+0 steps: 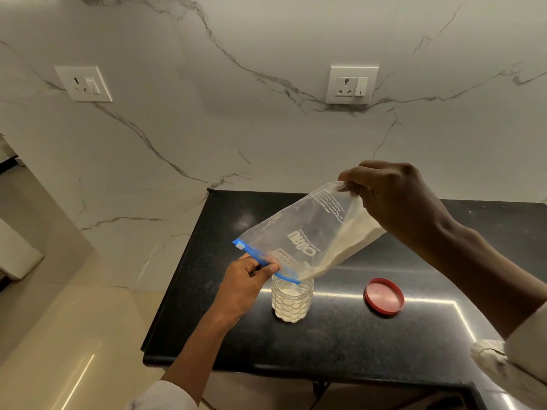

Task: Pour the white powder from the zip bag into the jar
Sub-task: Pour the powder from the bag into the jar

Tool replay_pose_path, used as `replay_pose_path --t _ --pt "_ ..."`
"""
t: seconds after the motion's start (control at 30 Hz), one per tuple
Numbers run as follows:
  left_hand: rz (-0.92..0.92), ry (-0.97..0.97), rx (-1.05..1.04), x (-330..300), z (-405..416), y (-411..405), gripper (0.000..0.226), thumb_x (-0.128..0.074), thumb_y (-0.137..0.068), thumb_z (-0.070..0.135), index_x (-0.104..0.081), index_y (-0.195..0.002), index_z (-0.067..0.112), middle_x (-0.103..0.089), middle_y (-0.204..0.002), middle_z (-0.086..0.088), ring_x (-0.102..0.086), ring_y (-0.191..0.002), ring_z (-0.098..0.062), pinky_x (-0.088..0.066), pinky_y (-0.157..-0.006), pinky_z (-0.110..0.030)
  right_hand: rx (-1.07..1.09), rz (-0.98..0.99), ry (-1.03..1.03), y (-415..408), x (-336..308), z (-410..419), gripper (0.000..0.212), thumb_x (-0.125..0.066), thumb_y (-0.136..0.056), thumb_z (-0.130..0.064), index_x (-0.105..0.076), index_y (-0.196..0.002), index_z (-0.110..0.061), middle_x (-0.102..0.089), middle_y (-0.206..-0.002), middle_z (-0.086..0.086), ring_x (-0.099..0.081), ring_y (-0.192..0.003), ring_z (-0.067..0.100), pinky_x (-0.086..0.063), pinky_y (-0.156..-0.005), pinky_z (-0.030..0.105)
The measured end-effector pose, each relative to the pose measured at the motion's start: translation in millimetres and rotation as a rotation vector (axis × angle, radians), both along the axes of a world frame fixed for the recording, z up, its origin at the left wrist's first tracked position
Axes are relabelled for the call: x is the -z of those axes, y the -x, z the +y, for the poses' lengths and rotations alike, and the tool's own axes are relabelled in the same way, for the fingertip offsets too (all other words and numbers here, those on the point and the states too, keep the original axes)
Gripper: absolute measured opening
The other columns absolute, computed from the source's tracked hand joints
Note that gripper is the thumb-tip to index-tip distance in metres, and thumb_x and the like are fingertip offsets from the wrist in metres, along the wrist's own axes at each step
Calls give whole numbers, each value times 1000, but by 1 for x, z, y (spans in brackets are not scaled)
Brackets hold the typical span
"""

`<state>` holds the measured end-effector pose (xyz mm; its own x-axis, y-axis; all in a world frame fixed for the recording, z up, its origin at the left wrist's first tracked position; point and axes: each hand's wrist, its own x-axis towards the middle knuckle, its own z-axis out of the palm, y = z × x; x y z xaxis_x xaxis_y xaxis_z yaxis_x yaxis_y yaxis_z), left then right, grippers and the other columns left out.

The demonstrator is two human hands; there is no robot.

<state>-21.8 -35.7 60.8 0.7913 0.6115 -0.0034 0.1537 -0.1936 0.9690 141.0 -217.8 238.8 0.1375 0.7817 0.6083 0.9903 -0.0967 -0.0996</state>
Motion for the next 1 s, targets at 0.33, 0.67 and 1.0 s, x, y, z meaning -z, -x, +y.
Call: replay_pose_path --t 0.33,0.67,1.0 --pt "7 -30 -13 -4 -2 2 6 -69 -86 27 -68 -91 25 -70 -94 6 -68 -87 -7 -54 -73 -13 -6 -2 -19 2 -2 -3 48 -43 -87 -37 -73 -98 -1 -72 -86 13 -68 -73 18 -50 -70 20" --pt "11 6 -31 -6 -3 3 5 -69 -85 26 -69 -88 22 -71 -93 9 -69 -88 -7 -55 -75 -17 36 -25 -35 0 2 0 19 -69 -83 -16 -73 -96 -3 -72 -86 12 -71 -71 23 -60 -66 32" --pt "22 15 -24 -10 -6 3 4 -68 -86 24 -68 -90 25 -71 -95 10 -69 -89 -7 -56 -78 -20 42 -25 -45 -1 2 -1 17 -71 -83 -14 -72 -94 -1 -71 -83 13 -70 -68 25 -61 -62 38"
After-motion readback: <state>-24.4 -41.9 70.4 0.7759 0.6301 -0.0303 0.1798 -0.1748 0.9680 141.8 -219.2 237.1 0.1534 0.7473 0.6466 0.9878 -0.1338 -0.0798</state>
